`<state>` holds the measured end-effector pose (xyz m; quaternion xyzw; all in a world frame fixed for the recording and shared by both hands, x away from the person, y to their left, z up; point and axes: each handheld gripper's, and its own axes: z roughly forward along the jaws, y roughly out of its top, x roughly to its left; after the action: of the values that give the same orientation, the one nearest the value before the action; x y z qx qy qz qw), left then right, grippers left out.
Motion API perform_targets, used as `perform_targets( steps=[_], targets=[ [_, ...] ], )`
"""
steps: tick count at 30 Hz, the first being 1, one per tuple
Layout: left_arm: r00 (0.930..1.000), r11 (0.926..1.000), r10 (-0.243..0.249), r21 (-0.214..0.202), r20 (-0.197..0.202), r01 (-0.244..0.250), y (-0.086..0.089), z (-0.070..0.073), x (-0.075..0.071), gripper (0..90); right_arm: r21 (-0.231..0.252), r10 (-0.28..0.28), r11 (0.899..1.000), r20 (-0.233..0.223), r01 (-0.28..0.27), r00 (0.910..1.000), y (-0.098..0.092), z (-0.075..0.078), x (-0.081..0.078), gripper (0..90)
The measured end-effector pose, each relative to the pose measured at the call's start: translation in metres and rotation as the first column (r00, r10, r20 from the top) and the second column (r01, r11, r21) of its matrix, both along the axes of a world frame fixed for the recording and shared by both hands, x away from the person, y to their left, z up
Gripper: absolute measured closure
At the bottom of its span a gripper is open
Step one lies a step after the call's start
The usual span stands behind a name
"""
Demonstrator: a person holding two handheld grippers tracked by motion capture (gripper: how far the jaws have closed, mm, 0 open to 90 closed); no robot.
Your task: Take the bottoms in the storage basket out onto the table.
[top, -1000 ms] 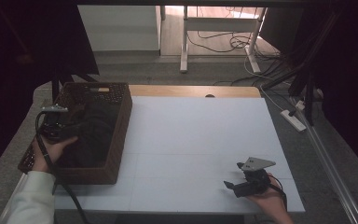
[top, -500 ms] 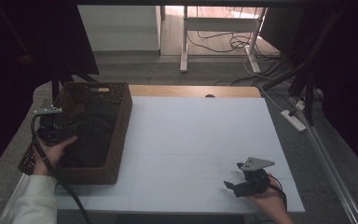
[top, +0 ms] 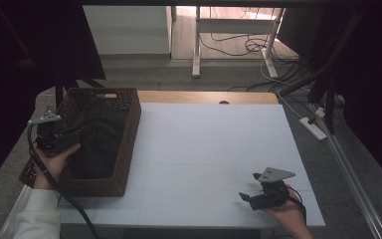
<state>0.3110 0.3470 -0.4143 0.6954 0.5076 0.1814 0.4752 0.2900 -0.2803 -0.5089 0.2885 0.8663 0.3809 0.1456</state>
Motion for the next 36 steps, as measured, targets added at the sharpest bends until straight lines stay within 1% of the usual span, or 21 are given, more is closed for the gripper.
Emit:
perform_targets(
  steps=[8, 18, 24, 26, 30, 36],
  targets=[
    [0.9984, 0.9990, 0.007, -0.045, 0.056, -0.005, 0.004, 0.010, -0.009, 78.4, 0.015, -0.004, 1.000, -0.001, 0.004, 1.0000, -0.001, 0.001, 0.000, 12.2],
    [0.9926, 0.9973, 0.009, -0.073, 0.121, 0.000, 0.001, 0.023, -0.019, 78.5, 0.029, -0.004, 1.000, 0.003, 0.003, 1.0000, -0.002, 0.002, 0.000, 12.4],
    [0.9902, 0.9962, 0.005, -0.086, 0.140, 0.008, -0.001, 0.028, -0.021, 78.5, 0.030, -0.002, 1.000, 0.002, 0.002, 1.0000, -0.002, 0.002, 0.000, 12.4],
    [0.9888, 0.9950, 0.007, -0.100, 0.149, 0.008, -0.001, 0.029, -0.023, 78.5, 0.031, -0.002, 1.000, 0.002, 0.002, 1.0000, -0.002, 0.002, 0.000, 12.4],
    [0.9869, 0.9934, 0.006, -0.114, 0.161, 0.013, -0.002, 0.031, -0.025, 78.5, 0.031, -0.002, 1.000, 0.002, 0.002, 1.0000, -0.002, 0.002, 0.000, 12.5],
    [0.9838, 0.9919, -0.001, -0.125, 0.179, 0.024, -0.004, 0.037, -0.027, 78.5, 0.025, 0.000, 1.000, 0.002, 0.000, 1.0000, -0.001, 0.002, 0.000, 12.6]
  ],
)
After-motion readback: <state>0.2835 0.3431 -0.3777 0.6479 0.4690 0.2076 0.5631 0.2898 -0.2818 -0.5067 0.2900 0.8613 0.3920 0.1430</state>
